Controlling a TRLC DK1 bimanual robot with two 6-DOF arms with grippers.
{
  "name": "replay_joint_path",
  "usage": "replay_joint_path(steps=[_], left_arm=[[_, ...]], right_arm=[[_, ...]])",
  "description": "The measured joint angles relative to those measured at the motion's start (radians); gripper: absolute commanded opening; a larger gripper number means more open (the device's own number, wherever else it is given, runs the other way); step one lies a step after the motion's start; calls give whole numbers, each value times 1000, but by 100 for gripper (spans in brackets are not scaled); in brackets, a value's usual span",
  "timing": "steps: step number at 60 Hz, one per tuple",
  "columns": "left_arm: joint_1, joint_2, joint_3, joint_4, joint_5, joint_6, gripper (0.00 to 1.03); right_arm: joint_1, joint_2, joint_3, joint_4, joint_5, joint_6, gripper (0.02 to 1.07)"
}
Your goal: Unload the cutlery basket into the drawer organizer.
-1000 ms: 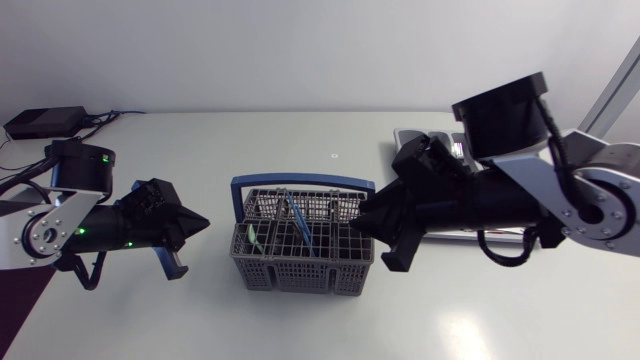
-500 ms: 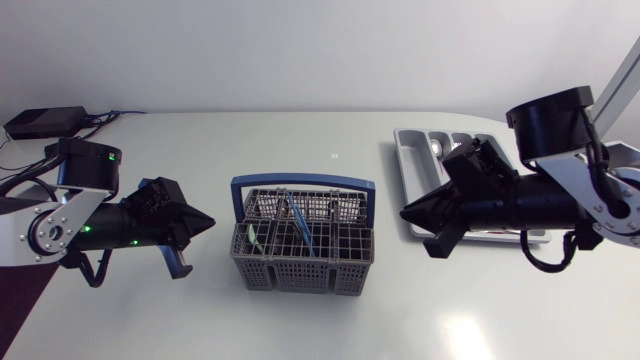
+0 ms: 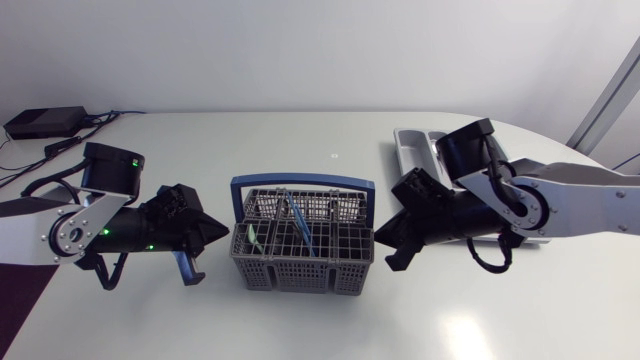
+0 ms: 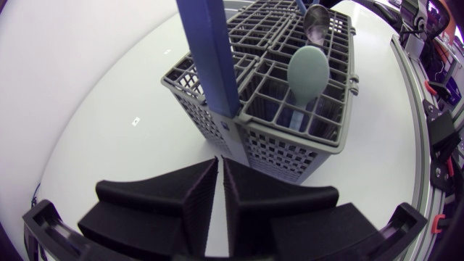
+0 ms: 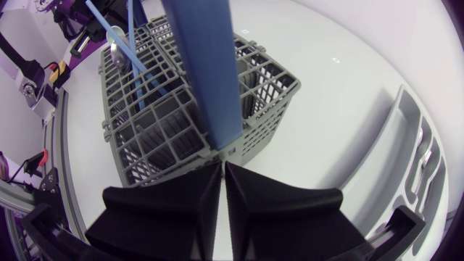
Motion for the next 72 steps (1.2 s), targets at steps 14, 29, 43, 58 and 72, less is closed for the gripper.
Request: replay_joint_path(steps=[14, 29, 43, 58, 72], left_arm=[[-1, 0, 0, 0, 7, 0, 19], [-1, -2, 0, -1, 6, 0, 19], [43, -65, 0, -45, 9, 1, 22], [95, -270, 32, -260, 11, 11, 39], [60, -406, 64, -343, 6, -16, 51]], right_arm=[[41, 28, 35, 3, 23, 23, 13], [61, 46, 61, 7, 46, 31, 13], [41, -10, 34, 18, 68, 30, 53], [-20, -228, -8, -48, 86, 18, 74], [-7, -321, -21, -103, 85, 19, 74]])
